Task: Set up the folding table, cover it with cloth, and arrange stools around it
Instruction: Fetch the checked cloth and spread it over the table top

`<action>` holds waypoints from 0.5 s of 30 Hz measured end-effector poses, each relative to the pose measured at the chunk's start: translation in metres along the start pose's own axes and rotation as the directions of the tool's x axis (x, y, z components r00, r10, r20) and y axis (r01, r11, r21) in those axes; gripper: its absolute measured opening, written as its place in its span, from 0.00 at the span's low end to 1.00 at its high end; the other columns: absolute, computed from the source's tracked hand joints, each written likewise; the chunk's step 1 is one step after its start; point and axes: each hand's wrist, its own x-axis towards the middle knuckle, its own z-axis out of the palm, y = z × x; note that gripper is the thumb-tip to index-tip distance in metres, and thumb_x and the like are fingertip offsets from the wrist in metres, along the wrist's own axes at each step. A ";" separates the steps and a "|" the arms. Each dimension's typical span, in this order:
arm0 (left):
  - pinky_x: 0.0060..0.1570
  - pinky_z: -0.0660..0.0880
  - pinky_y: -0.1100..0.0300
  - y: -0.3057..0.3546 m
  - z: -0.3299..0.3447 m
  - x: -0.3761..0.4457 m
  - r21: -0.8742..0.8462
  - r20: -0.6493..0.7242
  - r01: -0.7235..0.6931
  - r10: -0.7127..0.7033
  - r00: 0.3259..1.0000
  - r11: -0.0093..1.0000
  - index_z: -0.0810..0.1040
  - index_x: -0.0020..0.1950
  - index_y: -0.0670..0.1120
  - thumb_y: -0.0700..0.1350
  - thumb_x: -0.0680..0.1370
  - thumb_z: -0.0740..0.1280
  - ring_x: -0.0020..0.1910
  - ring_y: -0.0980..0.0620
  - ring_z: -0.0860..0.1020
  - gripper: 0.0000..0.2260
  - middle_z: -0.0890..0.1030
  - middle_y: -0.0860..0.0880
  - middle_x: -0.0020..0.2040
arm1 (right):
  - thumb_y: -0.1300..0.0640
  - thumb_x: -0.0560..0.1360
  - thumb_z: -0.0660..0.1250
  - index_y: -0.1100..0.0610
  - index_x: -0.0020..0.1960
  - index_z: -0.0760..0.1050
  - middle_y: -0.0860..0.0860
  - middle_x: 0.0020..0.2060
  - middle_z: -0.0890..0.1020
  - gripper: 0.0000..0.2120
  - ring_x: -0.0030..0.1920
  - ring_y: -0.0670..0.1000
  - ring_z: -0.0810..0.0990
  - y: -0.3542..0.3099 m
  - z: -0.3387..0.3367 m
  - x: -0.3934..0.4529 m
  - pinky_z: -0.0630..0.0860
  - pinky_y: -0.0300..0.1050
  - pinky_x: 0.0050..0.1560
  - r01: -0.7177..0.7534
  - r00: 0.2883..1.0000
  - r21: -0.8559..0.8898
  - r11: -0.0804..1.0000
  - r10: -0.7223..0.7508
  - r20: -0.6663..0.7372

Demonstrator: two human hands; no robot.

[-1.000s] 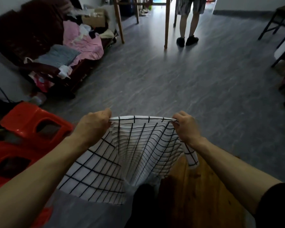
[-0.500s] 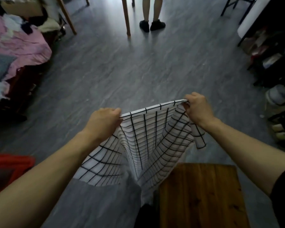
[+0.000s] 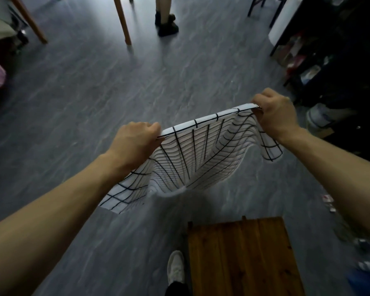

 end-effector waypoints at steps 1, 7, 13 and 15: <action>0.28 0.63 0.55 0.004 0.002 0.005 -0.005 -0.003 -0.015 0.015 1.000 1.000 0.72 0.40 0.40 0.63 0.76 0.49 0.26 0.41 0.71 0.27 0.75 0.42 0.30 | 0.55 0.76 0.68 0.63 0.43 0.78 0.60 0.38 0.76 0.11 0.31 0.64 0.77 0.009 -0.005 -0.001 0.70 0.48 0.32 0.016 1.000 -0.011 1.000 -0.016 -0.002; 0.26 0.62 0.58 0.035 0.015 0.029 0.023 0.016 -0.136 0.135 0.991 0.990 0.70 0.39 0.42 0.57 0.79 0.61 0.24 0.46 0.65 0.19 0.73 0.44 0.30 | 0.51 0.74 0.60 0.61 0.44 0.79 0.59 0.40 0.77 0.15 0.28 0.65 0.76 0.067 -0.037 -0.035 0.75 0.54 0.27 0.175 0.981 -0.092 0.980 -0.166 0.098; 0.25 0.60 0.60 0.100 0.034 0.032 0.084 0.078 -0.276 0.270 0.960 0.957 0.72 0.41 0.42 0.50 0.75 0.73 0.23 0.41 0.73 0.15 0.75 0.44 0.31 | 0.59 0.73 0.69 0.61 0.45 0.79 0.58 0.40 0.77 0.05 0.27 0.63 0.76 0.117 -0.075 -0.099 0.72 0.49 0.27 0.205 0.970 -0.183 0.961 -0.174 0.171; 0.25 0.59 0.61 0.128 0.038 0.024 0.110 0.083 -0.308 0.300 0.950 0.945 0.72 0.41 0.43 0.52 0.77 0.69 0.22 0.43 0.71 0.15 0.75 0.45 0.31 | 0.58 0.71 0.66 0.62 0.44 0.79 0.59 0.39 0.77 0.07 0.26 0.62 0.76 0.132 -0.086 -0.128 0.71 0.47 0.26 0.235 0.962 -0.180 0.955 -0.201 0.187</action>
